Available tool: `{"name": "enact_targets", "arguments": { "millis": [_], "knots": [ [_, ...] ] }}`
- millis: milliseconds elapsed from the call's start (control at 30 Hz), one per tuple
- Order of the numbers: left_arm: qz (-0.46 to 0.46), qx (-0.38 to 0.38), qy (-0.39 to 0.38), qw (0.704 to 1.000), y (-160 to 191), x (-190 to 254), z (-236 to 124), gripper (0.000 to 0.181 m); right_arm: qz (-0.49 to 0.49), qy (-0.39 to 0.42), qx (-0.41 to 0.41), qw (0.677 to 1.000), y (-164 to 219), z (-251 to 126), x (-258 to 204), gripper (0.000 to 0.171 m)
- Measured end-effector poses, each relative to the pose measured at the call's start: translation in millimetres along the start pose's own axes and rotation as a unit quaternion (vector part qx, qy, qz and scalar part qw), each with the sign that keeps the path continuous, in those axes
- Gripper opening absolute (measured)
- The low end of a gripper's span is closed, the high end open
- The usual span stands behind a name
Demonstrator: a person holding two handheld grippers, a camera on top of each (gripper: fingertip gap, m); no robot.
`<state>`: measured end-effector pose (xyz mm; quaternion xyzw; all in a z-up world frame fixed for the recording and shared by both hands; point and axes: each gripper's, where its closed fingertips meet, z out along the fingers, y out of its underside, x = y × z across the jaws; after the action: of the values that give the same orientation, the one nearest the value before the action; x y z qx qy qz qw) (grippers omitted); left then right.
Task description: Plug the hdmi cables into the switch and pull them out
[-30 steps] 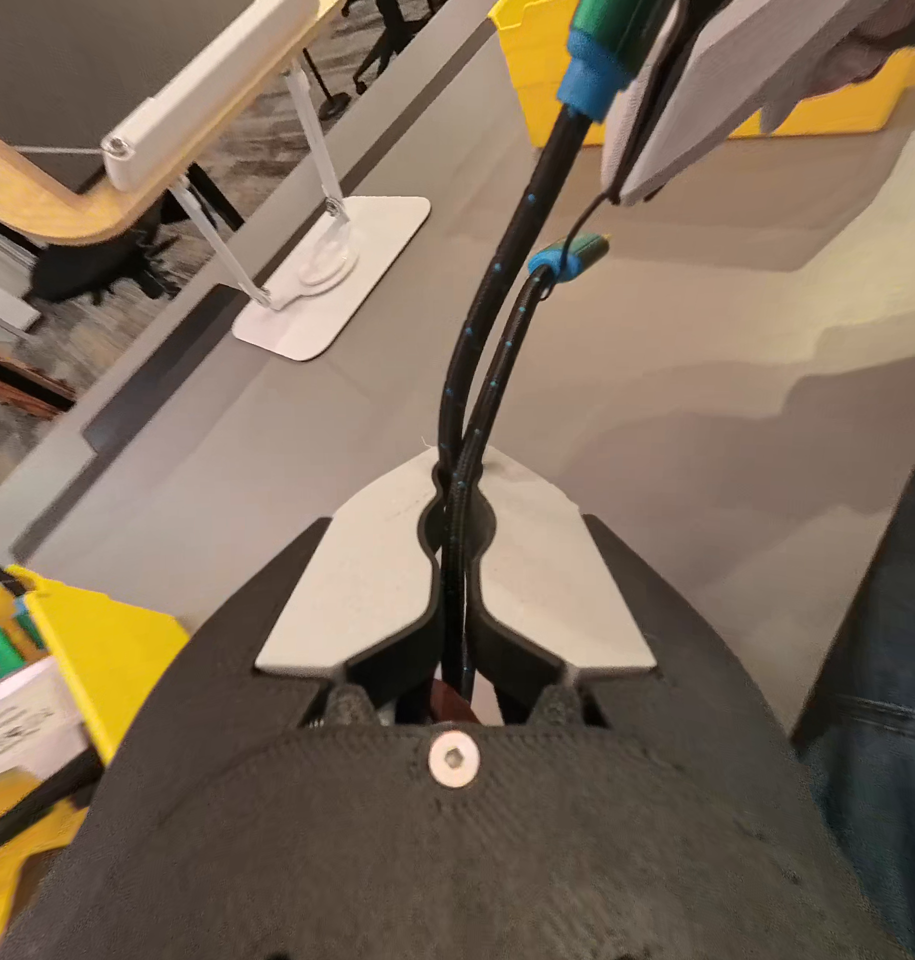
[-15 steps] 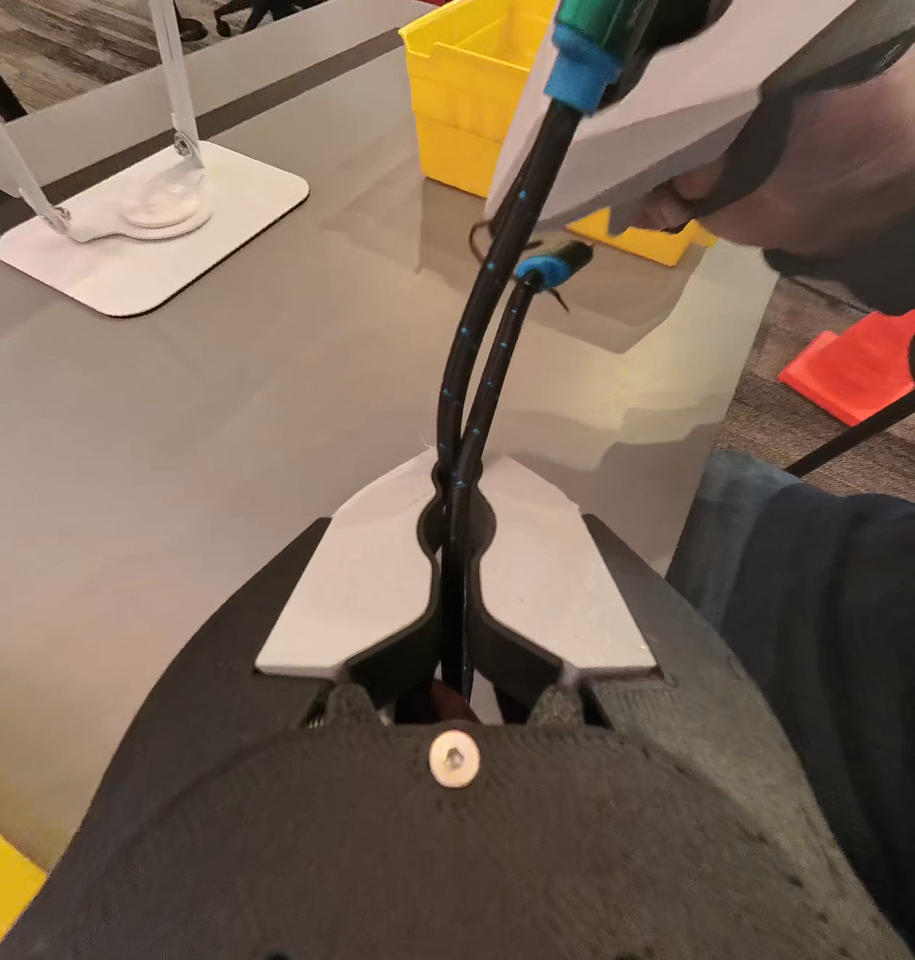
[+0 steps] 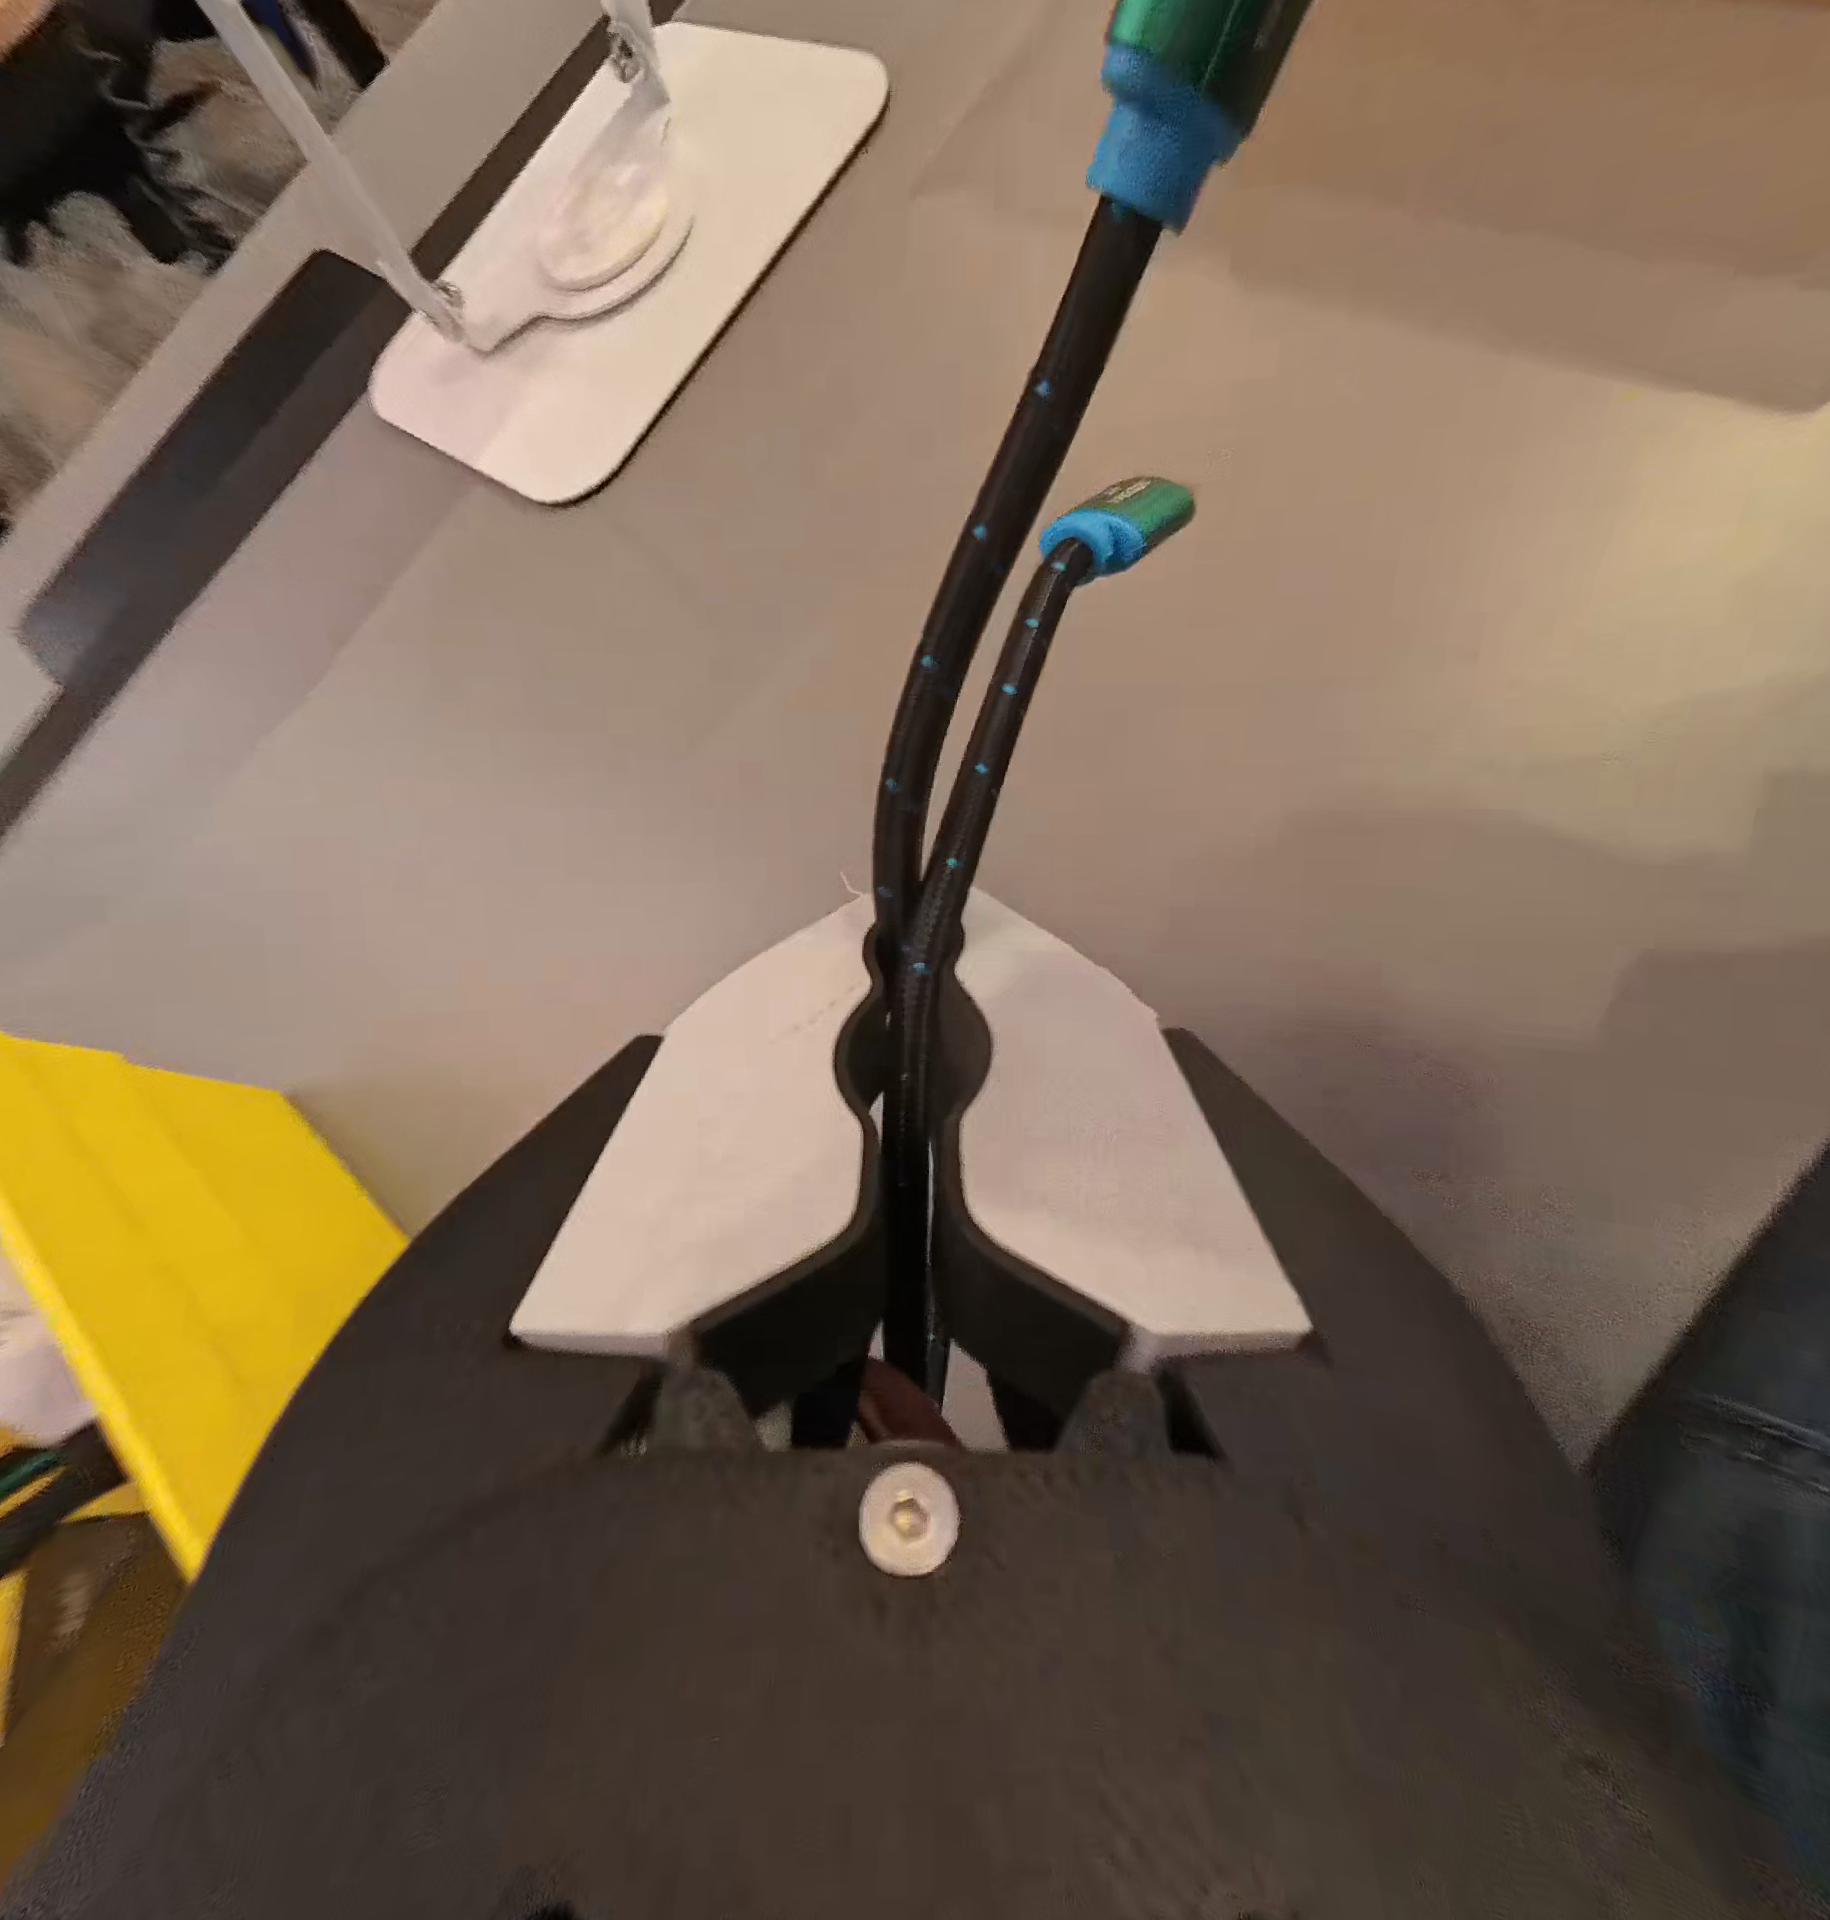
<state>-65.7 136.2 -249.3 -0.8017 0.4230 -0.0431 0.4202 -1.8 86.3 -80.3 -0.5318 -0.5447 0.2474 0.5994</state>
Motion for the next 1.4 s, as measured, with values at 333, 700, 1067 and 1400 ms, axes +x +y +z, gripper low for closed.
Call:
{"name": "enact_targets", "arguments": {
  "millis": [333,700,1067,1400],
  "knots": [
    [0.151,-0.008,-0.197,0.969,-34.9,-34.5,-15.4,0.001,-0.052,0.065,-0.020,0.996,11.8,58.5,2.7,0.000],
    [0.252,-0.007,-0.316,0.914,-65.4,-55.3,-37.6,0.002,0.147,0.041,0.021,0.988,5.3,68.6,39.1,0.000],
    [0.285,-0.044,-0.331,0.898,-65.4,-61.9,-32.3,0.002,0.097,0.088,-0.068,0.989,30.7,94.6,45.3,0.000],
    [0.277,-0.038,-0.344,0.896,-64.2,-74.5,-37.7,0.002,0.148,0.021,-0.057,0.987,36.6,92.4,22.7,0.000]
  ]
}}
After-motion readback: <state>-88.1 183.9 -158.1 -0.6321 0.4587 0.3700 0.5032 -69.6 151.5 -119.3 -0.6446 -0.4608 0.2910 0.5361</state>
